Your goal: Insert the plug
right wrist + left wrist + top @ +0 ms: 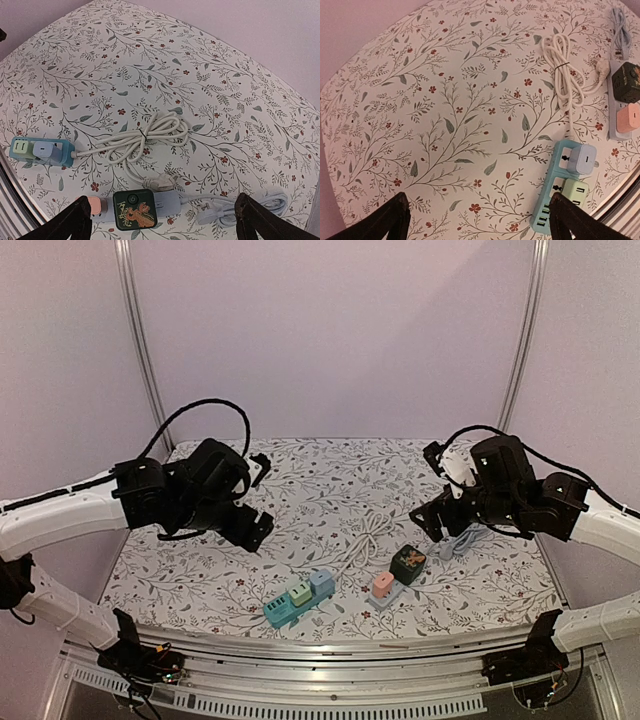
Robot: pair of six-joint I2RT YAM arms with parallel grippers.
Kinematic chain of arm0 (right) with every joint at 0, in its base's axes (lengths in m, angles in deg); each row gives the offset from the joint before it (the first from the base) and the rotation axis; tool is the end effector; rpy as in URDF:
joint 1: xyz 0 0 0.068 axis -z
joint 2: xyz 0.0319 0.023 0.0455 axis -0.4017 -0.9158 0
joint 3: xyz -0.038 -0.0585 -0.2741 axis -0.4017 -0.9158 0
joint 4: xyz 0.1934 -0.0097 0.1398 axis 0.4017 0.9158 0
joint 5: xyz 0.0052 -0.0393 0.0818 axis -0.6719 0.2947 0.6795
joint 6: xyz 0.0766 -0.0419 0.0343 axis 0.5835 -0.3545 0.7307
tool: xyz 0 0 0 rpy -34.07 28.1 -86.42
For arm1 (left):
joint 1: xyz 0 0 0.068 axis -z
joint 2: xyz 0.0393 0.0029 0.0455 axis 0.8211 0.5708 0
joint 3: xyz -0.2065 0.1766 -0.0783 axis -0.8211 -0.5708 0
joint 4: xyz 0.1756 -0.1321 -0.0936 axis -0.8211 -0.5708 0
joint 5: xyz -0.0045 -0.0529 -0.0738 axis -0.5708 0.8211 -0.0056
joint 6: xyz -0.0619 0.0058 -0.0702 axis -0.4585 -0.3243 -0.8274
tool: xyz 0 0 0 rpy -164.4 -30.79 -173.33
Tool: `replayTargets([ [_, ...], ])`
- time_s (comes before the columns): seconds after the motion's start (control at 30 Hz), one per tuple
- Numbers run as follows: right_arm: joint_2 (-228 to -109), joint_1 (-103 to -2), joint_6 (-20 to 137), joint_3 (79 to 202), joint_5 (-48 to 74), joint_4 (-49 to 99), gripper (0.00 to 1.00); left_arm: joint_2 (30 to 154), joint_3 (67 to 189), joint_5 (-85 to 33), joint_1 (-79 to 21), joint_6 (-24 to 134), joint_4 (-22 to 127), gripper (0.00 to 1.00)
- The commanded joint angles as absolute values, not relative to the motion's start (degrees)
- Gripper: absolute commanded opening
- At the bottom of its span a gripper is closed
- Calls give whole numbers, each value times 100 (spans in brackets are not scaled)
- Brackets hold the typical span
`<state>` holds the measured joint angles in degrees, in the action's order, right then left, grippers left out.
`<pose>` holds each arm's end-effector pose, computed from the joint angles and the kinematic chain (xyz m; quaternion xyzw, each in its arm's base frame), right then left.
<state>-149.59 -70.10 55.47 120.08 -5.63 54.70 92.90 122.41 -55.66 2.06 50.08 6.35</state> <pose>0.1789 0.1649 0.2935 -0.2866 0.8447 0.1111 0.4382 0.1738 -0.2128 0.2780 0.2732 0.8949 -0.0404 0.3505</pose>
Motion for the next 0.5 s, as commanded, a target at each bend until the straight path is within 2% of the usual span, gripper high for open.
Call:
replayTargets([
  [0.0,-15029,-6973,5519,12096,-551,5373,99,8602,11581,-6184,-233,4863,1481,96],
  [0.13,-15052,-6960,5490,12073,-577,5263,99,8072,10834,-7048,-617,4852,2096,96],
  [0.27,-15018,-6873,5441,11971,-607,5106,99,7659,10306,-7360,-1147,4863,2531,96],
  [0.47,-14951,-6533,5453,11760,-525,4775,99,7228,9196,-7970,-1320,5729,4360,95],
])
